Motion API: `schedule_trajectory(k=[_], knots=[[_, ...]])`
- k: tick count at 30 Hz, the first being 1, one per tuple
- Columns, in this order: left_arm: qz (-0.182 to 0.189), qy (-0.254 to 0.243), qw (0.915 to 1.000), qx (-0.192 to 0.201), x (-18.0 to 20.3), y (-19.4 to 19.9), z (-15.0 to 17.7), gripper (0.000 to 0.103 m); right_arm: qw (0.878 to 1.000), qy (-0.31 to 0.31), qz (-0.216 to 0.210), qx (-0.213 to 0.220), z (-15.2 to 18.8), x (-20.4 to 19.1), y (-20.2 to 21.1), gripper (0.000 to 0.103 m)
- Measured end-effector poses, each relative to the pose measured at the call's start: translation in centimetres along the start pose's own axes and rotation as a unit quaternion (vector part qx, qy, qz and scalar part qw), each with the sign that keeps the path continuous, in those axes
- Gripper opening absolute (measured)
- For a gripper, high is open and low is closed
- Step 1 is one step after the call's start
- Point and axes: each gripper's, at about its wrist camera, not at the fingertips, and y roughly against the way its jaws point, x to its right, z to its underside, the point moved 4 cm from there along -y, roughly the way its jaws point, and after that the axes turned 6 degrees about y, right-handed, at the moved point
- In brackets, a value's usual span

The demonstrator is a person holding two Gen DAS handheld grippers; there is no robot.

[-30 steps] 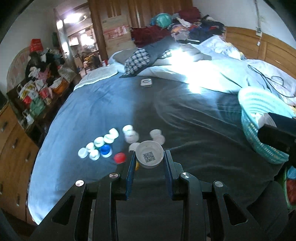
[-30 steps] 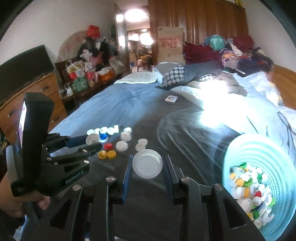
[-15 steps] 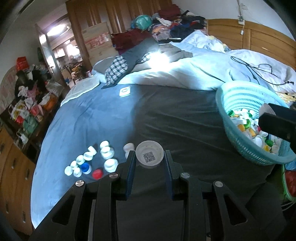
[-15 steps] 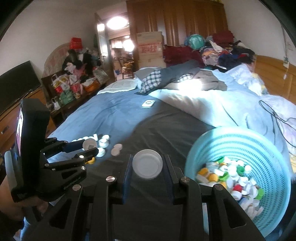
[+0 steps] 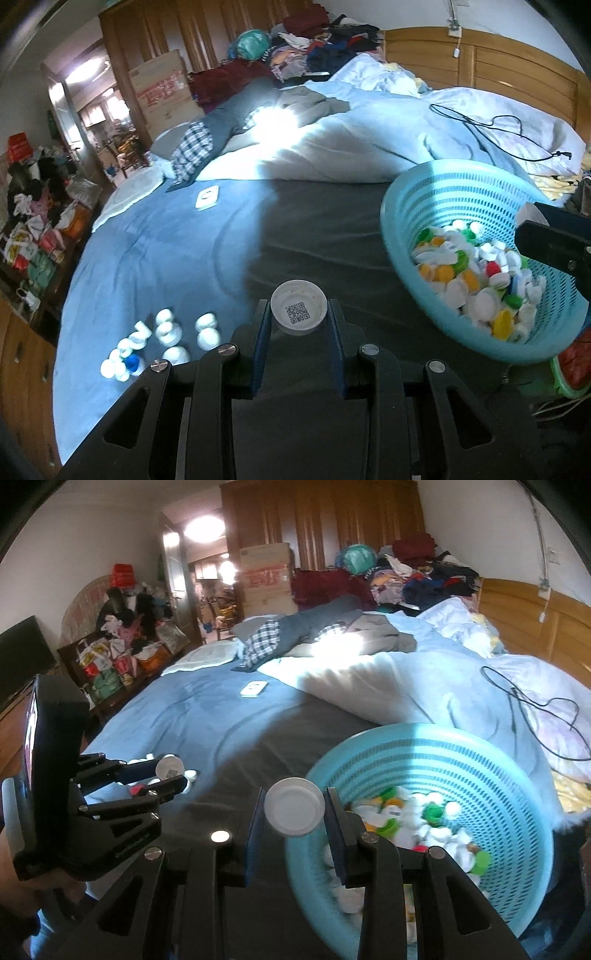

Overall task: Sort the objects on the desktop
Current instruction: 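Carry the QR-printed cap and white cap over the blue basket, then open both grippers to drop the two white caps into the basket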

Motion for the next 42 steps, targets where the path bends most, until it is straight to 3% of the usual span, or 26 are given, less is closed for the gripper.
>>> schedule_trajectory(k=[8,11,17,23,42], knots=[[0.048,-0.010,0.9987,-0.015,4.4,-1.5,-2.7,0.025,0.999,-0.011,0.037,-0.017,-0.2,5.4,0.4,0.035],[0.087,-0.007,0.9955,-0.037,6.6,-2.4,-3.4,0.025,0.998,-0.021,0.050,-0.024,0.1,7.4,0.4,0.035],[0.125,-0.028,0.9893,-0.068,11.1,-4.2,-3.8,0.025,0.996,-0.043,0.066,-0.037,1.1,10.2,-0.1,0.035],[0.133,-0.047,0.9866,-0.082,13.6,-5.4,-3.7,0.025,0.995,-0.053,0.067,-0.049,2.1,11.0,-0.8,0.035],[0.126,-0.046,0.9873,-0.085,13.5,-6.2,-2.9,0.025,0.994,-0.052,0.068,-0.061,3.1,10.6,-1.7,0.035]])
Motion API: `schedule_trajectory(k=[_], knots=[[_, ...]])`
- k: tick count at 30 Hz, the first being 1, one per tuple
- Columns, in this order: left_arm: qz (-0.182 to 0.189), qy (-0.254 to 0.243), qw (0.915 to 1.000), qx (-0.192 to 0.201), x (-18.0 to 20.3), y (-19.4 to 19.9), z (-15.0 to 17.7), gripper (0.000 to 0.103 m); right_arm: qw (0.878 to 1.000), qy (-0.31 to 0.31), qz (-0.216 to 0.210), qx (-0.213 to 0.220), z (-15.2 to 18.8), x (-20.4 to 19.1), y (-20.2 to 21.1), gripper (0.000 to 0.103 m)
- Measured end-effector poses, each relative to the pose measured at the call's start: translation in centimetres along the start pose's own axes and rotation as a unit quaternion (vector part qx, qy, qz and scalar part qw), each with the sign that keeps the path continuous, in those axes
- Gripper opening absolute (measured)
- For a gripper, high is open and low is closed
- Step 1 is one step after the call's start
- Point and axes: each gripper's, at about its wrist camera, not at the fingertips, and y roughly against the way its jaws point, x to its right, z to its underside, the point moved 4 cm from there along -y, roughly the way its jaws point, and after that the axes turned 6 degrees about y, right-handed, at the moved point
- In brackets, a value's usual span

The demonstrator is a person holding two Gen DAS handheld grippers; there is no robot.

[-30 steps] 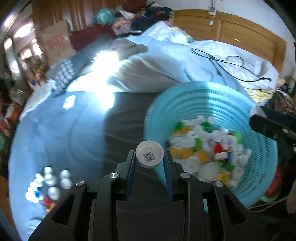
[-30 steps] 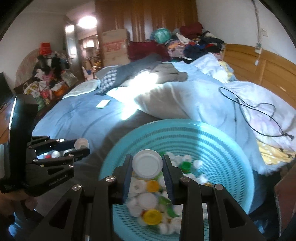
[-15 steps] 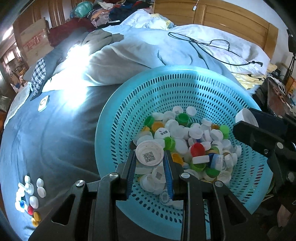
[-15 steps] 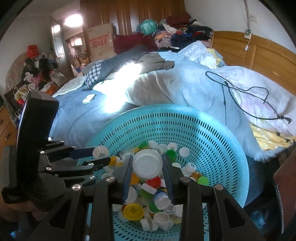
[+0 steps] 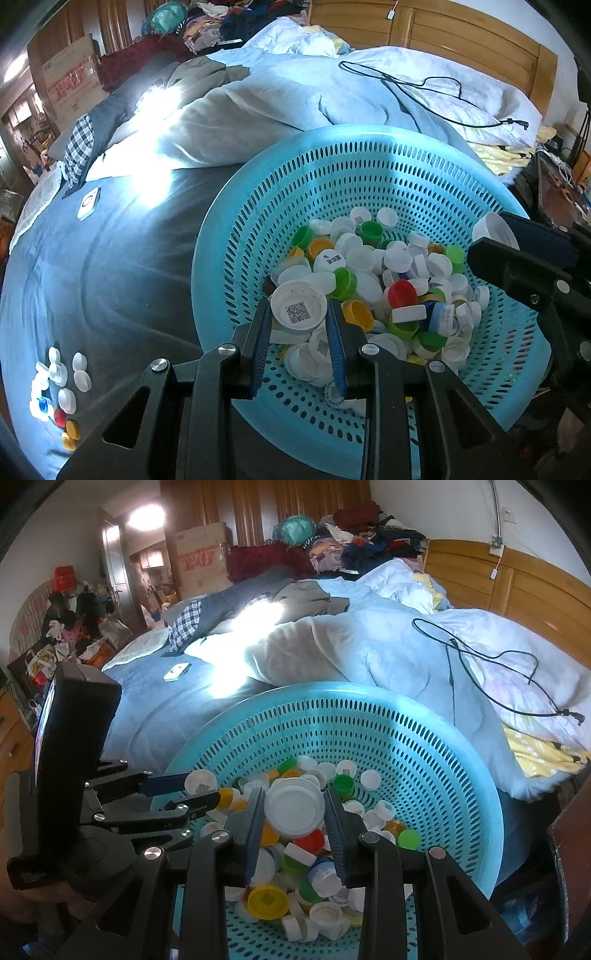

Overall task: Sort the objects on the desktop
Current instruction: 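Open both grippers to drop the two white caps into the basket, then move both open grippers back over the remaining caps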

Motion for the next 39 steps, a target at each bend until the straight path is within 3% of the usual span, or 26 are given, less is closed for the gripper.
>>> schedule_trajectory(k=[5,8,10,12,17,21,25,27,30,35,39], knots=[[0.000,0.003,1.0000,0.000,-0.4,0.0,0.2,0.025,1.000,0.002,0.002,0.001,-0.1,-0.2,0.1,0.036],[-0.001,0.003,1.0000,0.000,-0.5,0.0,0.3,0.025,1.000,0.000,0.007,0.005,-0.2,-0.2,0.2,0.058],[0.000,0.006,1.0000,0.001,-0.8,0.1,0.3,0.031,1.000,0.000,0.012,0.010,-0.3,-0.3,0.4,0.074],[-0.001,0.008,0.9999,0.006,-1.1,0.4,0.4,0.038,1.000,0.001,0.015,0.014,-0.5,-0.5,0.6,0.076],[-0.004,0.022,0.9996,0.015,-2.7,1.3,0.8,0.039,1.000,0.007,0.013,0.025,-1.1,-1.9,1.2,0.082],[-0.014,0.042,0.9987,0.024,-6.3,2.5,2.2,0.044,0.999,0.022,-0.001,0.035,-1.9,-4.5,1.5,0.087],[-0.051,0.089,0.9937,0.045,-13.4,4.6,5.8,0.049,0.997,0.050,-0.031,0.049,-2.3,-9.2,1.5,0.090],[-0.073,0.123,0.9885,0.049,-17.5,5.5,8.0,0.055,0.994,0.072,-0.057,0.055,-2.3,-12.7,1.1,0.094],[-0.118,0.193,0.9727,0.051,-24.9,7.1,12.7,0.061,0.990,0.102,-0.085,0.049,-1.9,-17.1,-0.5,0.097],[-0.192,0.291,0.9372,0.019,-35.1,7.7,21.2,0.061,0.982,0.139,-0.130,0.022,-0.3,-24.3,-5.4,0.100],[-0.222,0.339,0.9140,0.010,-40.2,7.1,25.4,0.061,0.978,0.154,-0.140,-0.018,1.1,-28.2,-10.7,0.102]])
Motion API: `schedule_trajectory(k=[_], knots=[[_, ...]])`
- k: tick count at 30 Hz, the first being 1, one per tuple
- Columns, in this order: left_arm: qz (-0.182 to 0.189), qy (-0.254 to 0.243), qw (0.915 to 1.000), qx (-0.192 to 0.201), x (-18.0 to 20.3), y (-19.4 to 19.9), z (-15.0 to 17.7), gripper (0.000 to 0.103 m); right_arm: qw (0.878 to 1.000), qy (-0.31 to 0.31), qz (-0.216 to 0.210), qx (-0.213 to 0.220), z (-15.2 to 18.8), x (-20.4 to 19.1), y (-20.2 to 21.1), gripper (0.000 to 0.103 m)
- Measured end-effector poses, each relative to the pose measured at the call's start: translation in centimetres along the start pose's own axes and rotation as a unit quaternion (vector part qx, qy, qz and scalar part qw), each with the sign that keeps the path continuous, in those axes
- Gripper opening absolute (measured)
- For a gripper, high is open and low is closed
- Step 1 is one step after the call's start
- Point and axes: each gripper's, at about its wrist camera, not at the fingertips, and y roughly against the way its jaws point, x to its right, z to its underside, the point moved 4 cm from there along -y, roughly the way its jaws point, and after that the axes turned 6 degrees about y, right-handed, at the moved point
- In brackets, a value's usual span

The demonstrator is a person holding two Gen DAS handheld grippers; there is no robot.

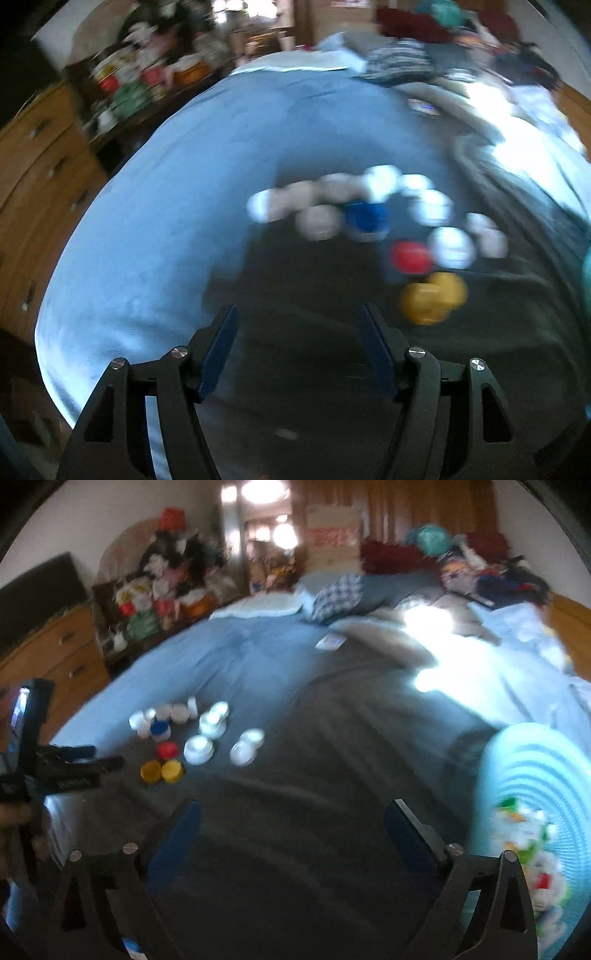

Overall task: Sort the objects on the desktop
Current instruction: 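Move both open grippers back over the remaining caps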

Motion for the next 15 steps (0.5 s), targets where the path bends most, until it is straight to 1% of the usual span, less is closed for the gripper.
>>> schedule_trajectory(k=[3,5,7,8,9,10,11,12,15], knots=[[-0.009,0.023,0.9996,-0.010,-2.3,-2.2,-0.1,0.062,1.000,-0.005,0.001,-0.029,0.1,-0.8,-4.0,0.102],[-0.016,0.030,0.9994,-0.005,-2.9,-3.1,-0.5,0.070,0.999,-0.004,0.010,-0.039,-0.3,-1.0,-5.9,0.102],[-0.022,0.029,0.9993,0.002,-2.9,-3.6,-0.7,0.084,0.999,-0.003,0.026,-0.046,-0.4,-1.0,-7.5,0.102],[-0.024,0.031,0.9992,0.005,-2.9,-3.9,-0.8,0.088,0.998,-0.007,0.029,-0.054,-0.4,-1.0,-8.5,0.102],[-0.029,0.034,0.9990,0.007,-2.9,-4.2,-0.7,0.099,0.998,-0.013,0.027,-0.063,-0.3,-0.9,-9.2,0.102],[-0.035,0.037,0.9987,0.010,-2.9,-4.4,-0.6,0.102,0.997,-0.016,0.028,-0.072,-0.1,-0.9,-9.7,0.102],[-0.039,0.035,0.9985,0.014,-2.7,-4.5,-0.7,0.102,0.996,-0.016,0.039,-0.077,0.0,-1.0,-10.2,0.102],[-0.039,0.034,0.9985,0.020,-2.7,-4.4,-0.7,0.102,0.996,-0.017,0.047,-0.071,0.1,-1.0,-10.4,0.103],[-0.040,0.038,0.9982,0.023,-2.8,-4.4,-0.9,0.102,0.997,-0.022,0.045,-0.057,0.5,-0.9,-11.0,0.103]])
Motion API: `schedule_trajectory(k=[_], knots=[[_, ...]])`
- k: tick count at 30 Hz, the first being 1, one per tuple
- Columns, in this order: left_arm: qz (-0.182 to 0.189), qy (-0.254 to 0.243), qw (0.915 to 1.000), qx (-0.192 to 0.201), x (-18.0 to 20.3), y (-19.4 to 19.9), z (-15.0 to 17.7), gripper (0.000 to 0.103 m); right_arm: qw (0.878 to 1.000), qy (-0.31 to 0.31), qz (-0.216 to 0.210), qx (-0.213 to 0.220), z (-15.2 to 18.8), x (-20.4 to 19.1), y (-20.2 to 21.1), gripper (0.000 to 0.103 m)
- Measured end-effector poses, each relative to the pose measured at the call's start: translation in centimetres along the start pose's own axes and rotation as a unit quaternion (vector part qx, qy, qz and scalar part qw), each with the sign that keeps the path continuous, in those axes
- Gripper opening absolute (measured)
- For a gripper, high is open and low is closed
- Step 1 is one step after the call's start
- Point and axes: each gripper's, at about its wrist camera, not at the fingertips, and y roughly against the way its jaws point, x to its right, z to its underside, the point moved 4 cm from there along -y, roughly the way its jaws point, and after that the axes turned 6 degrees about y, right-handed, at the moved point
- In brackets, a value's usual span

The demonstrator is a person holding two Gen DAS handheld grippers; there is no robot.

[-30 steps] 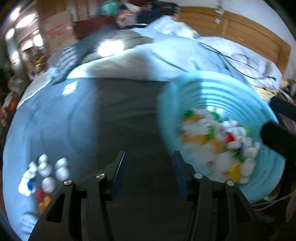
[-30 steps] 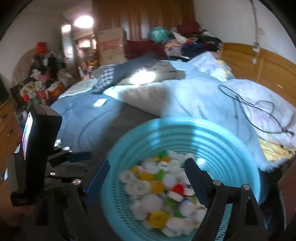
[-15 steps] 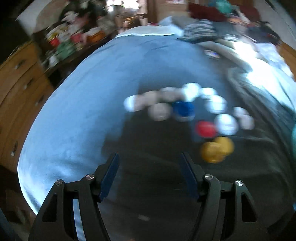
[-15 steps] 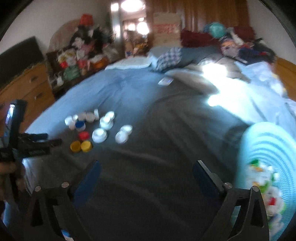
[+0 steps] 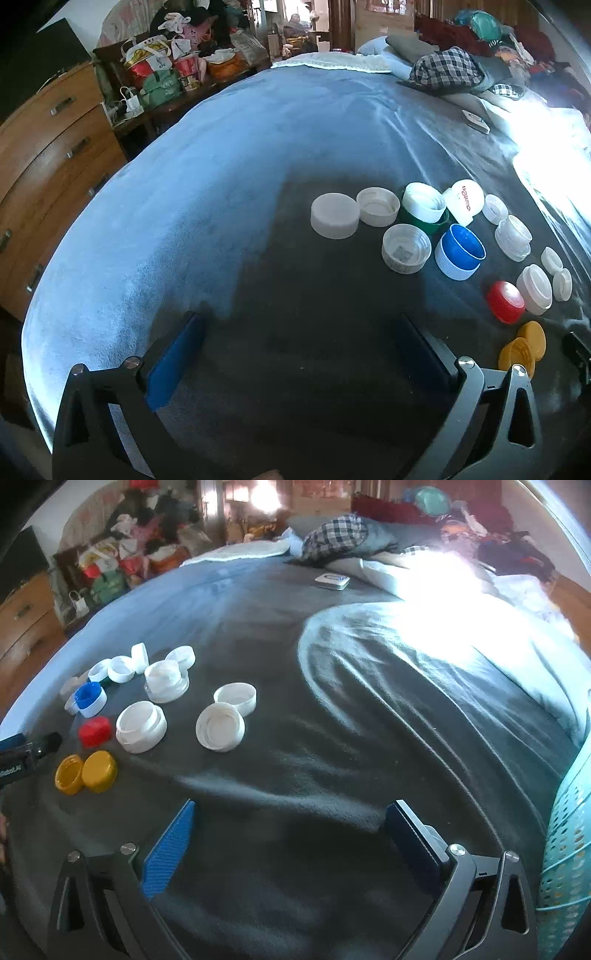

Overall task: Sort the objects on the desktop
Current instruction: 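Move both open grippers back over the remaining caps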

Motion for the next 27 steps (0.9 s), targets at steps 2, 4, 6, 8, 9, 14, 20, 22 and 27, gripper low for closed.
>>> schedule_trajectory(k=[2,4,6,8,9,14,20,22,27], knots=[[-0.001,0.002,1.0000,0.008,0.01,0.19,0.21,0.102,1.000,-0.018,-0.021,0.002,0.16,0.51,-0.54,0.103],[0.006,0.005,0.9999,0.009,-0.16,0.07,0.05,0.102,1.000,-0.015,-0.017,0.002,-0.02,0.35,-0.56,0.103],[0.011,0.009,0.9999,0.009,-0.32,-0.03,-0.06,0.102,1.000,-0.014,-0.015,0.005,-0.06,0.36,-0.51,0.103],[0.010,0.008,0.9999,0.011,-0.29,0.00,-0.08,0.102,1.000,-0.018,-0.020,0.005,0.00,0.48,-0.47,0.103],[0.011,0.008,0.9999,0.010,-0.23,-0.06,-0.21,0.102,1.000,-0.018,-0.022,0.006,0.06,0.49,-0.42,0.103],[0.018,0.007,0.9998,0.008,-0.28,-0.19,-0.51,0.102,1.000,-0.019,-0.023,0.006,0.09,0.53,-0.34,0.103],[0.016,0.007,0.9998,0.008,-0.12,-0.33,-0.69,0.102,1.000,-0.019,-0.023,0.006,0.11,0.52,-0.34,0.103],[0.016,0.009,0.9998,0.008,-0.11,-0.38,-0.73,0.102,1.000,-0.019,-0.023,0.006,0.11,0.52,-0.34,0.103],[0.016,0.008,0.9998,0.010,-0.04,-0.42,-0.65,0.102,1.000,-0.020,-0.023,0.007,0.09,0.40,-0.28,0.103]])
